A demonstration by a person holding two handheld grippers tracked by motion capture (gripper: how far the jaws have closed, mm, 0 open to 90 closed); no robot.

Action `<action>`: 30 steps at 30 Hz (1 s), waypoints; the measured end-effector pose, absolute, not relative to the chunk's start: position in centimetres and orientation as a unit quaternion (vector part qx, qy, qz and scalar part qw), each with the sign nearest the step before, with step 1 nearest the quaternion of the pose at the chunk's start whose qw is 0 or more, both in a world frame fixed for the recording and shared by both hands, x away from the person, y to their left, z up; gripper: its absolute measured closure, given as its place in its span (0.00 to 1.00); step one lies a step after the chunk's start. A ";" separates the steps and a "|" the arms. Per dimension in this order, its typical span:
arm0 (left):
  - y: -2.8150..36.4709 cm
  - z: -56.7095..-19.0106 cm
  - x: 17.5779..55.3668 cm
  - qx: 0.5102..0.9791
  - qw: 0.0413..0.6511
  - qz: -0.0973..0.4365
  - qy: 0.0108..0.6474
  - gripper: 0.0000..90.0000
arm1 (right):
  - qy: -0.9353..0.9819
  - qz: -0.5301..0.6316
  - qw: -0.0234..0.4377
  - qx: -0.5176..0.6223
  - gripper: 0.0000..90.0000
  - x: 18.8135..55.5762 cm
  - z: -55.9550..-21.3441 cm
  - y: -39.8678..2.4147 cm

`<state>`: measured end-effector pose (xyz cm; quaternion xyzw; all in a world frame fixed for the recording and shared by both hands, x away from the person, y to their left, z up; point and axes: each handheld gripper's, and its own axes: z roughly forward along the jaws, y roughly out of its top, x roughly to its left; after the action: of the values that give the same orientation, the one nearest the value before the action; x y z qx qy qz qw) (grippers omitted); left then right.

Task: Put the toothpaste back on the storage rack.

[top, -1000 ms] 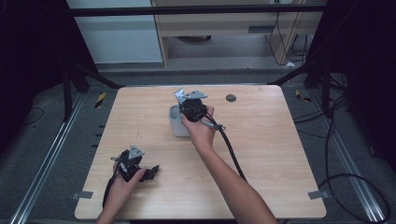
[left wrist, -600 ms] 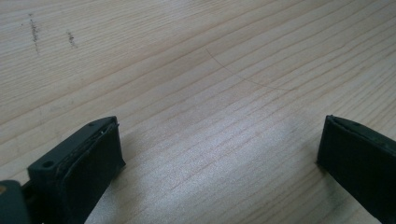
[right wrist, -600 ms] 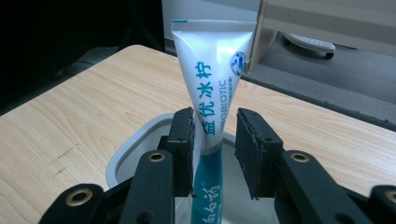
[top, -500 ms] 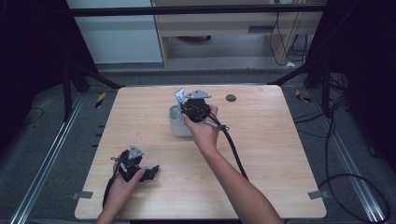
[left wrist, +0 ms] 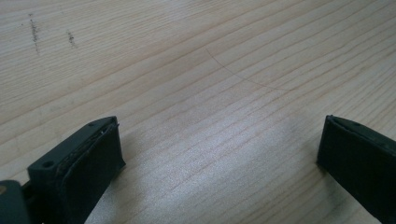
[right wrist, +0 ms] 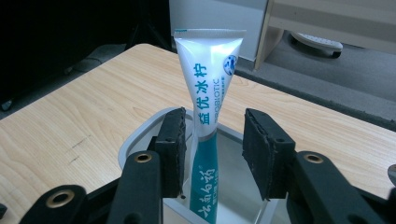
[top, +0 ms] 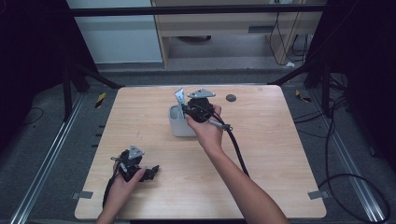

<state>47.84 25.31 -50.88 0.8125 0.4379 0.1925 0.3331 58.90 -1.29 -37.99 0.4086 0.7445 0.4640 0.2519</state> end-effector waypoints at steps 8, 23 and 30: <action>25.3 -50.9 47.8 0.813 0.333 0.192 0.438 0.00 | 0.753 0.461 0.240 0.403 0.57 58.6 -37.7 -2.3; 25.3 -50.9 47.8 0.813 0.333 0.192 0.438 0.00 | 0.767 0.452 0.233 0.392 0.36 57.9 -37.3 -4.5; 25.3 -50.9 47.8 0.813 0.333 0.193 0.438 0.00 | 0.772 0.448 0.223 0.392 0.19 57.6 -37.2 -5.1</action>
<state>47.84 25.31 -50.88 0.8127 0.4377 0.1926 0.3331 57.63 -5.10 -37.25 0.3923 0.7717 0.4479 0.2234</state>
